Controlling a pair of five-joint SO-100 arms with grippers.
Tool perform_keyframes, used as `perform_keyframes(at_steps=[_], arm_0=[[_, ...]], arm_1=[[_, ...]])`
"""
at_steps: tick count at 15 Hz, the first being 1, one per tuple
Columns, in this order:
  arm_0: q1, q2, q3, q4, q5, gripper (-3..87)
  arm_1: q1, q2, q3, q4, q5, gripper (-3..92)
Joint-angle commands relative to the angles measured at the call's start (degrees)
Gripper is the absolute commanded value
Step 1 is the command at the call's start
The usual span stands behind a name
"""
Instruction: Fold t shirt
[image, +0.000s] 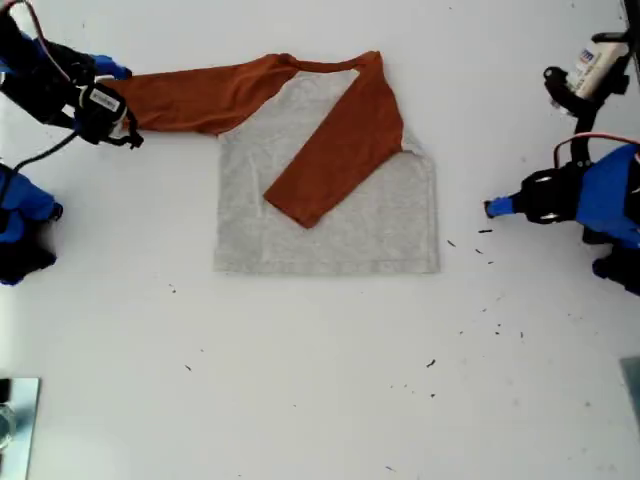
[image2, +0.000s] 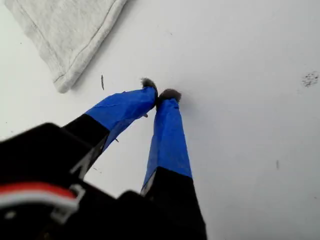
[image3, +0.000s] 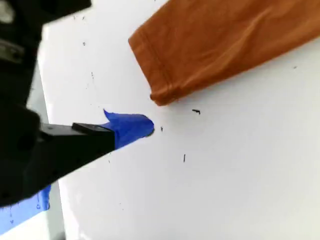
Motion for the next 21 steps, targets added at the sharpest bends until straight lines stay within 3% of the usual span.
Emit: perform_keyframes(at_steps=[1,4,5,8,11,13,14,15,16,17,19,21], arm_0=[[-3.4,-4.6,1.1,-7.4,1.9,18.6],[-7.1,-12.7,-1.5,-12.6,8.2,-0.1],[-6.5,-12.5,-2.9,-12.2,9.5,-0.1],[0.5,2.5,-9.5,-3.7,6.9,-0.1],[15.4,14.1,-25.9,4.3,3.0,-0.2],[26.6,13.1,-29.9,1.8,1.1,-0.3],[33.1,10.5,-30.3,-1.8,1.3,-0.3],[42.2,6.6,-31.9,-9.7,7.8,-0.3],[52.6,1.1,-35.9,-17.5,16.9,23.8],[60.4,-5.7,-42.5,-19.6,20.6,38.6],[69.1,-13.6,-51.9,-20.9,26.2,9.3],[71.2,-13.6,-52.4,-21.8,30.8,3.5]], arm_1=[[-0.8,0.4,2.9,-0.1,-1.0,3.4],[-1.1,0.4,2.9,-0.1,-0.6,3.4],[-1.1,0.4,2.9,-0.1,-0.5,3.4],[-1.0,0.4,2.9,-0.1,-0.4,3.4],[-1.0,0.4,2.9,-0.1,-0.4,3.4],[-0.9,0.4,2.9,-0.1,-0.4,3.4],[-0.8,0.4,2.9,-0.1,-0.4,3.4],[-0.7,0.4,3.0,-0.1,-0.4,3.4],[-0.5,0.4,3.0,-0.1,-0.4,3.4],[-0.5,0.3,3.0,-0.1,-0.4,3.4],[-0.5,0.3,3.0,-0.1,-0.1,3.4],[-0.5,0.2,3.0,-0.1,-0.1,3.4]])
